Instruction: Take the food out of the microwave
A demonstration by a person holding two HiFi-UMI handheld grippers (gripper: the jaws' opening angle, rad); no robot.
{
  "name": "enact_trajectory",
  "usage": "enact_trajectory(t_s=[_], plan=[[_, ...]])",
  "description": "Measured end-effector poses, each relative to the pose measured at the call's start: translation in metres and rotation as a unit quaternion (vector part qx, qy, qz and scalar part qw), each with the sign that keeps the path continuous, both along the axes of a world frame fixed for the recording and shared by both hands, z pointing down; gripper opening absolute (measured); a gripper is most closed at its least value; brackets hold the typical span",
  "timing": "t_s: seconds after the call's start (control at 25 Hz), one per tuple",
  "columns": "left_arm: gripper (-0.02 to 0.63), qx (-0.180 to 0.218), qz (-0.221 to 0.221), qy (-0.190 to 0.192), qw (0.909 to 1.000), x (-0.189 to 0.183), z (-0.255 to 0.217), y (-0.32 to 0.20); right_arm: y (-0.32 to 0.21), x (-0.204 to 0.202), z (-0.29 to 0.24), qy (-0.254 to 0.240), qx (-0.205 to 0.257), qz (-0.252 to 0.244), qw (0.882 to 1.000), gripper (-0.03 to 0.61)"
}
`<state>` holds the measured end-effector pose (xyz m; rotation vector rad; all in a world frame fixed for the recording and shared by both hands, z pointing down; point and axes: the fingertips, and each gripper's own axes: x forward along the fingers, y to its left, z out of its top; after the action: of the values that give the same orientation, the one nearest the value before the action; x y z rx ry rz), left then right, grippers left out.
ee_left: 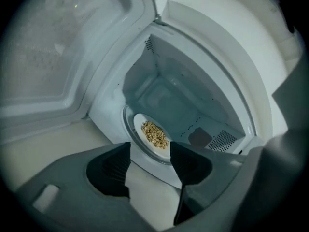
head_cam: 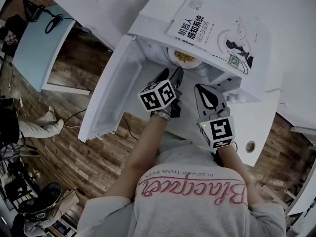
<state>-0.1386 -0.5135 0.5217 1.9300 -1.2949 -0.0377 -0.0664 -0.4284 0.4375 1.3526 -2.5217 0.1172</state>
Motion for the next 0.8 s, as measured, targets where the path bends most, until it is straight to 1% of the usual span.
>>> enact_trajectory(t_s=[0.08,0.2,0.32,0.44,0.64,0.8], plan=[[0.242,-0.025,-0.014,0.027,0.9992,0.0,0.008,-0.007,-0.002,0.0,0.003,0.0,-0.003,0.0,1.0,0.011],[0.242,-0.052,-0.029,0.057,0.9966,-0.001,0.019,-0.017,-0.004,-0.001,0.007,0.001,-0.009,0.0,1.0,0.011],[0.242,-0.084,-0.049,0.096,0.9906,-0.002,0.029,-0.026,-0.007,0.0,0.012,0.001,-0.015,0.001,1.0,0.011],[0.242,-0.107,-0.065,0.112,0.9858,-0.005,0.037,-0.029,-0.01,0.0,0.016,0.001,-0.021,0.003,1.0,0.011],[0.249,-0.135,-0.081,0.127,0.9793,-0.006,0.042,-0.032,-0.012,-0.002,0.02,-0.001,-0.026,-0.001,1.0,0.011],[0.253,-0.154,-0.1,0.162,0.9694,-0.009,0.044,-0.035,-0.01,-0.004,0.022,0.003,-0.029,-0.004,1.0,0.011]])
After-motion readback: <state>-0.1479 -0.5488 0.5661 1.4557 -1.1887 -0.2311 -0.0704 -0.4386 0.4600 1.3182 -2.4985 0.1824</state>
